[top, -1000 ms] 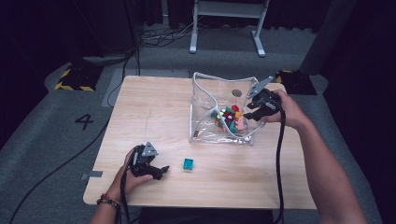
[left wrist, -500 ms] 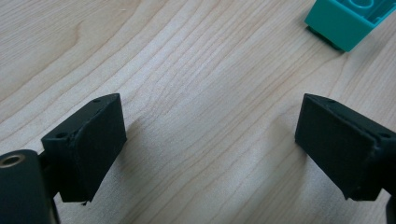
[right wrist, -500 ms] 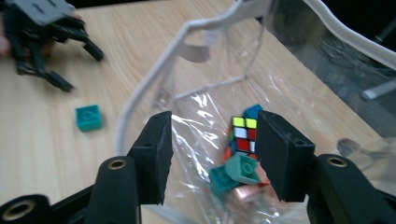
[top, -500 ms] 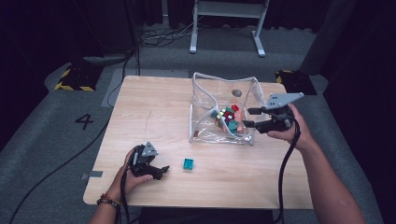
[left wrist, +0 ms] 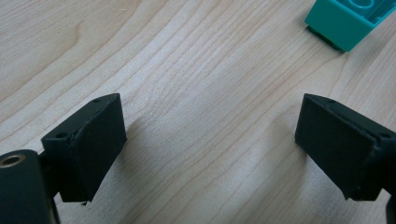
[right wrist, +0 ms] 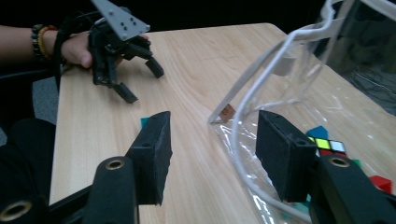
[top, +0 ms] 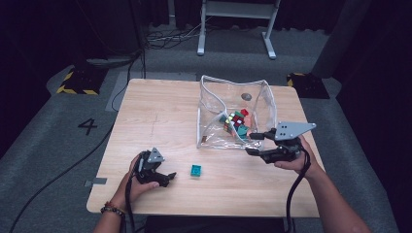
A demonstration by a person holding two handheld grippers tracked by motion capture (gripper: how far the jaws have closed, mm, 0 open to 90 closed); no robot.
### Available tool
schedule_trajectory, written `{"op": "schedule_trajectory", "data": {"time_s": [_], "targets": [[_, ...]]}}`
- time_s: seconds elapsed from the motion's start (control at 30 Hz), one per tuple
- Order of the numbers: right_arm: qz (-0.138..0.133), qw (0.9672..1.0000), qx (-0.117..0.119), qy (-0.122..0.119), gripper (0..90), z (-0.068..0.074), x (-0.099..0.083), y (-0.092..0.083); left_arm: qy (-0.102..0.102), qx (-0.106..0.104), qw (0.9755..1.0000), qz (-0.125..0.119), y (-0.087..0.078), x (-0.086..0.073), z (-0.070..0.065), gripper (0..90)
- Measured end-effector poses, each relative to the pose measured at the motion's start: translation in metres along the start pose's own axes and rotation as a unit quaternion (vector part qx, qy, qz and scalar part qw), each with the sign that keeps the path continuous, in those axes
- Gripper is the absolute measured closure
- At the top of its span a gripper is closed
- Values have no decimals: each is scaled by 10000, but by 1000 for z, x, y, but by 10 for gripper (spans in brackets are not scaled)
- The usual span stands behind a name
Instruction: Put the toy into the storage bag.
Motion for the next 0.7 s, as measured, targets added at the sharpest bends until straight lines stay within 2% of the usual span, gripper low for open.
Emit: {"op": "schedule_trajectory", "data": {"time_s": [0.33, 0.4, 0.63, 0.7], "targets": [[56, 9994, 327, -120, 430, 24, -11, 26, 1, -1, 10000, 0, 0, 0, 0, 89], [81, 9990, 392, -204, 424, 28, -12, 34, 0, -1, 10000, -1, 0, 0, 0, 89], [241, 9976, 624, -191, 393, 38, -19, 58, 1, 0, 10000, 0, 0, 0, 0, 89], [357, 9969, 684, -176, 365, 41, -24, 74, 0, 0, 10000, 0, 0, 0, 0, 89]]}}
Point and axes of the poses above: each handheld gripper's, and its own axes: y roughly forward along the jaws, x roughly out of its top, z roughly to its left, the point moved 10 cm from there along y, roughly forward along the jaws, and after that the axes turned 14 degrees about x, right-handed, at the moved point
